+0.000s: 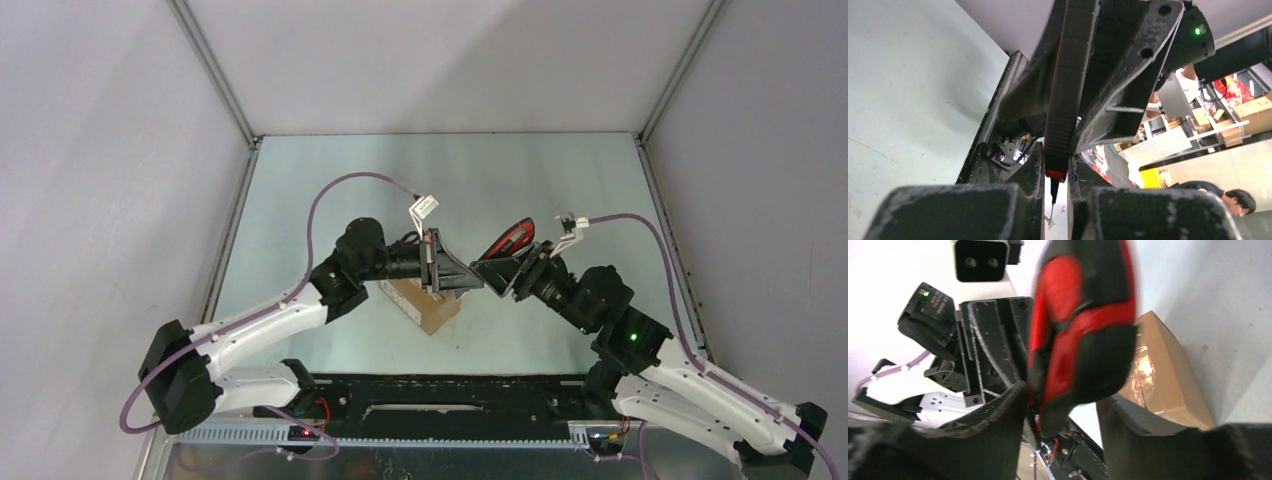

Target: Unpack the express box

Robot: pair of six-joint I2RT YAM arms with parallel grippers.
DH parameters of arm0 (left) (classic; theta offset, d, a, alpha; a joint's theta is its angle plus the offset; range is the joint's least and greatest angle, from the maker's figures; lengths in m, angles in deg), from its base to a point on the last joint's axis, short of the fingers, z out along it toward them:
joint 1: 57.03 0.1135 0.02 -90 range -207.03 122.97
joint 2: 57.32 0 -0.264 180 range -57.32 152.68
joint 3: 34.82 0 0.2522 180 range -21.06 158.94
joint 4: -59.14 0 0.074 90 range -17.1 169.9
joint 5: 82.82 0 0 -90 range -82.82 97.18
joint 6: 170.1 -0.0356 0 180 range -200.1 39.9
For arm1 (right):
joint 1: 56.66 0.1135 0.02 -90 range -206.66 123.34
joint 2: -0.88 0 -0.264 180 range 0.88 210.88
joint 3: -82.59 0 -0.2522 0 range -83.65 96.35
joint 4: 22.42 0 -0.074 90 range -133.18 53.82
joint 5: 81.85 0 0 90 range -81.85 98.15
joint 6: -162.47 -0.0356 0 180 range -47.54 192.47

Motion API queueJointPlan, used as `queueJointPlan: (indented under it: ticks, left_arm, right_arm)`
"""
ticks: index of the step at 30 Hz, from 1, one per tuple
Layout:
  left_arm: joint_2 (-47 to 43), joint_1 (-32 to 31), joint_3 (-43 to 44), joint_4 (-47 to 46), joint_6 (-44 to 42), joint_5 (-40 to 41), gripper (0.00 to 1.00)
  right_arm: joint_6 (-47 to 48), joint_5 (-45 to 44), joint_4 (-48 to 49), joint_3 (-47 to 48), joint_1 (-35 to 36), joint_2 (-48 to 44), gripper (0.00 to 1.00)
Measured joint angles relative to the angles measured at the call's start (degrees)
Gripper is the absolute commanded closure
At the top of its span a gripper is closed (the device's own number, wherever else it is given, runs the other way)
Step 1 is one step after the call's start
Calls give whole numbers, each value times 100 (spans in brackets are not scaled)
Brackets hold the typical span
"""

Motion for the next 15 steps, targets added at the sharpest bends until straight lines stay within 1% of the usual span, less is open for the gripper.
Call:
queueJointPlan:
  ticks: [4,5,6,7,9,11,13,15]
  left_arm:
    - [111,-15,0,-24,120,122,100]
    - [138,-22,0,-57,153,120,100]
    - [151,-26,0,-105,168,118,100]
    - [153,-26,0,-153,192,92,90]
    - [129,-28,0,-313,315,-17,52]
    - [46,-66,2,-367,269,11,21]
    - [-81,-85,2,-109,74,103,11]
    - [-254,-33,2,273,-179,197,8]
  right_arm:
    - [-55,-376,437,-208,295,37,72]
    - [-50,-487,507,-238,358,39,80]
    - [-107,-588,603,-278,415,24,91]
    - [-122,-647,680,-308,448,11,100]
    - [-129,-713,841,-387,525,-79,100]
    - [-92,-743,920,-404,590,-157,100]
    - [-28,-758,916,-409,586,-175,100]
    - [17,-688,866,-415,461,-201,100]
